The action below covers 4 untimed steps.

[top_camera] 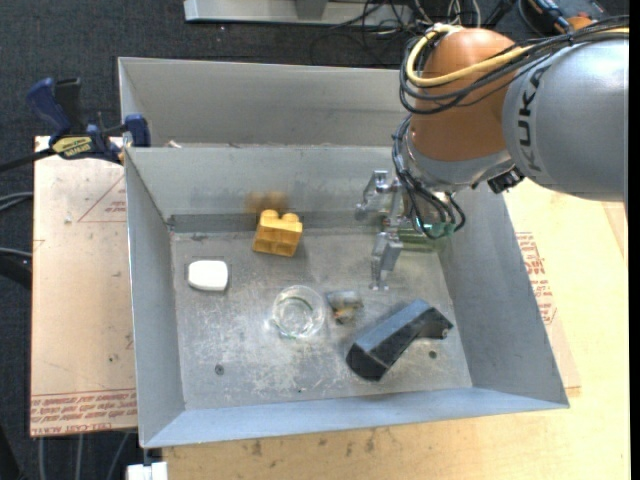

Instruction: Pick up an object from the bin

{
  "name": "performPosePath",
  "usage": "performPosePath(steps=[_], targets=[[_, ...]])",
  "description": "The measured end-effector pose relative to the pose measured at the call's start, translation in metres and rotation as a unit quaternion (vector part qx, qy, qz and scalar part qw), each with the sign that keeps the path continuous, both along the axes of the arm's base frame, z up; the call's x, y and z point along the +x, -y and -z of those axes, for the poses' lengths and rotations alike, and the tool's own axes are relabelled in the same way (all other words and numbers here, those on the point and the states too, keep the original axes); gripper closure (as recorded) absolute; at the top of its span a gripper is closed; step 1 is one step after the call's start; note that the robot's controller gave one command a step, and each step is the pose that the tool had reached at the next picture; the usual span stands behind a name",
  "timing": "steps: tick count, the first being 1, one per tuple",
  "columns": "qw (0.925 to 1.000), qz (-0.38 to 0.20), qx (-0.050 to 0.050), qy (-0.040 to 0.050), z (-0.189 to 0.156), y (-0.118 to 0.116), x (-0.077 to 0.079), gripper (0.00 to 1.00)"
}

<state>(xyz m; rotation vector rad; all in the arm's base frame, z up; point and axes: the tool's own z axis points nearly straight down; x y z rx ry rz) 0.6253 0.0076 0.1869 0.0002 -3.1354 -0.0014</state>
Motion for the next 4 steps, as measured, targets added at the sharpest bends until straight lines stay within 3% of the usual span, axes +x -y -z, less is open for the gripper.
performPosePath(steps=[1,2,3,4], targets=[[1.0,0.0,0.0,0.0039,-0.005,0.0,0.002,0.0],[0.9947,-0.103,0.001,0.0083,0.034,0.03,-0.01,0.0],[0.9876,-0.157,0.001,0.002,0.055,0.076,-0.031,0.0],[0.9621,-0.273,0.0,0.0043,0.048,0.085,-0.035,0.0]])
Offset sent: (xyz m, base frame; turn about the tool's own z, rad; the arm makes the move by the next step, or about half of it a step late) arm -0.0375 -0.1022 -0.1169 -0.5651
